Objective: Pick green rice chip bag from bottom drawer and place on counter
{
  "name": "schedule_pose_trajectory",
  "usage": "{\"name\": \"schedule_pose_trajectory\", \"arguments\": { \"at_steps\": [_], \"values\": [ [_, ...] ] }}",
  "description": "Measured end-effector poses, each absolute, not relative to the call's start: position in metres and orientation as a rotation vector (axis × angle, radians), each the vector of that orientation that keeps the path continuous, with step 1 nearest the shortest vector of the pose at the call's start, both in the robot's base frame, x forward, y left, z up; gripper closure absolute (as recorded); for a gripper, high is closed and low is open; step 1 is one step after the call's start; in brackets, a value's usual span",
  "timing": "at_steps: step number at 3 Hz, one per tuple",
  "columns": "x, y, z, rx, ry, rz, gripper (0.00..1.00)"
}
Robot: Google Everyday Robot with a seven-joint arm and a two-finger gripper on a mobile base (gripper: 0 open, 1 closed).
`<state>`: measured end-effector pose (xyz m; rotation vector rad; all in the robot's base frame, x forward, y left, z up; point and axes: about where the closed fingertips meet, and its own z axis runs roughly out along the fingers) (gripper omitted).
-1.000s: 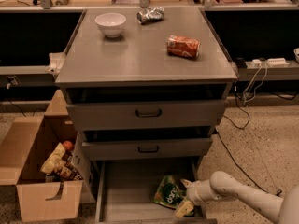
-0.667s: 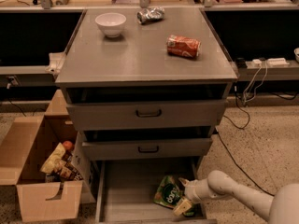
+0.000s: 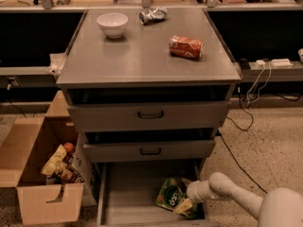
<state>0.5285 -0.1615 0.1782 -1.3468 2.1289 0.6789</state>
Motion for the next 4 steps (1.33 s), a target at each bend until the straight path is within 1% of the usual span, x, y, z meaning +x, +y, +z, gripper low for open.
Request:
{"name": "schedule_pose_trajectory", "arguments": {
  "at_steps": [1,3,4],
  "values": [
    [0.542,-0.164,0.158,-1.312,2.133,0.691,0.18],
    [0.556,-0.156,0.130,-1.277,2.098,0.790,0.65],
    [0.554,-0.153,0.189,-1.281,1.901,0.876,0.96]
  ]
}}
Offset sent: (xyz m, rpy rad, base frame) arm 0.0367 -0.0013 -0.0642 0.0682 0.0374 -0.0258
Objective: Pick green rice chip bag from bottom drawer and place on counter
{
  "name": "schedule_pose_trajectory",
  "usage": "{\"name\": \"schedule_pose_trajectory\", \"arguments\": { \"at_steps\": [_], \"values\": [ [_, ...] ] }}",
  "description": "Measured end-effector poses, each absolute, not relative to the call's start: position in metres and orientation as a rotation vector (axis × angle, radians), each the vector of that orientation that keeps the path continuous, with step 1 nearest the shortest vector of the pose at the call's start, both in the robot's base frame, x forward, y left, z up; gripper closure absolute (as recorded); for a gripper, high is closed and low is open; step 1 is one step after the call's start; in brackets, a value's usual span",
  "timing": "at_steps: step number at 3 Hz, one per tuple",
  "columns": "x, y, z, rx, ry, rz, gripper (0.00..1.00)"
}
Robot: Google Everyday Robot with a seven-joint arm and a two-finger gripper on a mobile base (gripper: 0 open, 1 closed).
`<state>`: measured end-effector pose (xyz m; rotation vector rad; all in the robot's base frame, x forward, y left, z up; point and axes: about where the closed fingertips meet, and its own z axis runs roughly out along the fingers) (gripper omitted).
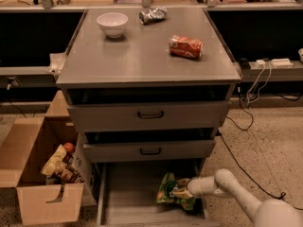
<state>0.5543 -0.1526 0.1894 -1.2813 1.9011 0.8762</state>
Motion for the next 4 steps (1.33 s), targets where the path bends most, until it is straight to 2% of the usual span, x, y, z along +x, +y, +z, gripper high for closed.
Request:
{"name": "schedule_pose_trajectory", "arguments": {
  "at_steps": [1,2,4],
  "values": [
    [0.535,-0.156,0.258,-1.305,1.721,0.898,1.00],
    [0.501,-0.165,0.340,-1.345,1.562,0.854,1.00],
    [0.496,-0.148,0.358,-1.407,1.539,0.851,1.00]
  ]
}}
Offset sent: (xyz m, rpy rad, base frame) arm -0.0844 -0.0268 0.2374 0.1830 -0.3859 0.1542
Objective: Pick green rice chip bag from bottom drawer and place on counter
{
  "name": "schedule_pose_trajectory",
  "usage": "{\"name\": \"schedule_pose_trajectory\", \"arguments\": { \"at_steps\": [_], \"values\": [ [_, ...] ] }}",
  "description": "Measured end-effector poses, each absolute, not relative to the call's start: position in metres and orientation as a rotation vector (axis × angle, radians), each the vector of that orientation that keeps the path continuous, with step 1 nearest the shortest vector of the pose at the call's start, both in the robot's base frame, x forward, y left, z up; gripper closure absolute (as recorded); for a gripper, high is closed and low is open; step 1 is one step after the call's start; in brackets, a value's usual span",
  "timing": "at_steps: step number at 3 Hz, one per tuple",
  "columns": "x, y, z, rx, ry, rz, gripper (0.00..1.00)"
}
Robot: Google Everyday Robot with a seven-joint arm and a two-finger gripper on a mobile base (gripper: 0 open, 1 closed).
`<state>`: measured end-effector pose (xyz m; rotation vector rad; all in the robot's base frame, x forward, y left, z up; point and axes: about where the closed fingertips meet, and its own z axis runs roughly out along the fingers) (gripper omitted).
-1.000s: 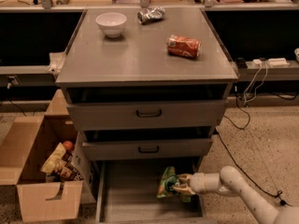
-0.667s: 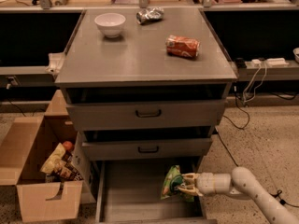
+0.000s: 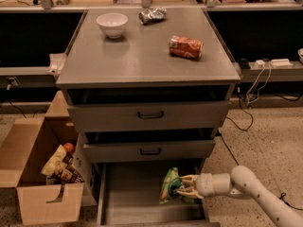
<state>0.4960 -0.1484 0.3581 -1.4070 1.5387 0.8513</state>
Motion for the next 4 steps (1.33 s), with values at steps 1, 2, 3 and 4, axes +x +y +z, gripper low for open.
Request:
{"name": "schedule_pose_trajectory", "arguments": {
  "at_steps": [1,2,3,4],
  "values": [
    [0.492,-0.097,0.433,-1.598,1.441,0.785,1.00],
    [0.464,-0.023,0.533,-1.821,1.239,0.751,1.00],
    [0.452,0.004,0.582,-1.912,1.102,0.718,1.00],
    [0.452,0.007,0.588,-1.918,1.092,0.711,1.00]
  ]
}}
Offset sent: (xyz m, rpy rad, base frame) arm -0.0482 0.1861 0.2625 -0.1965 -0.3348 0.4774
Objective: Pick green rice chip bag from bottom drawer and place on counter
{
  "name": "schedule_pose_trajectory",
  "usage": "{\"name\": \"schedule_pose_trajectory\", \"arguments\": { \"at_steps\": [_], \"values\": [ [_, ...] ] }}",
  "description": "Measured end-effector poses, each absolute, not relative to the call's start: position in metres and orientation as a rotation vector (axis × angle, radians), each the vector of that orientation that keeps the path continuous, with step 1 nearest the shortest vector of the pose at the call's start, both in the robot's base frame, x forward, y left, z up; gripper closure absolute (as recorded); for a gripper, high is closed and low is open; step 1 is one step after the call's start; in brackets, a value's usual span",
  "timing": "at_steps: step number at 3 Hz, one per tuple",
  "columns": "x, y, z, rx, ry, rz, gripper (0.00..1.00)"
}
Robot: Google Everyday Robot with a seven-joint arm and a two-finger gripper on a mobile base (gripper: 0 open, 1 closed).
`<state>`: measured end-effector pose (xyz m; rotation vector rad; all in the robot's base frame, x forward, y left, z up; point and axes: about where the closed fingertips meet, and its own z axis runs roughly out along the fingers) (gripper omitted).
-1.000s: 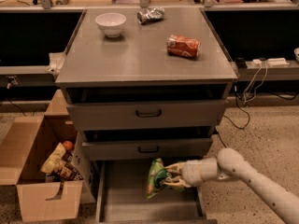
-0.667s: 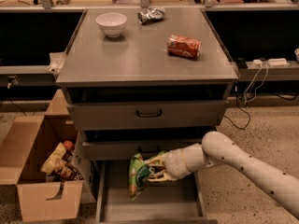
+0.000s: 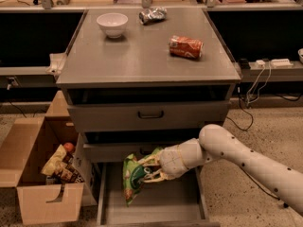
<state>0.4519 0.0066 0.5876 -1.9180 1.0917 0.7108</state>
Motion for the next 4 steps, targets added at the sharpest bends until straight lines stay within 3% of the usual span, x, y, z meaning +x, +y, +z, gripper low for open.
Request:
{"name": "schedule_pose_trajectory", "arguments": {
  "at_steps": [1,3,4],
  "values": [
    [0.462,0.009,0.627,-1.927,1.083,0.635,1.00],
    [0.492,0.028,0.803,-1.942,1.022,0.355,1.00],
    [0.491,0.028,0.801,-1.942,1.023,0.360,1.00]
  ]
}}
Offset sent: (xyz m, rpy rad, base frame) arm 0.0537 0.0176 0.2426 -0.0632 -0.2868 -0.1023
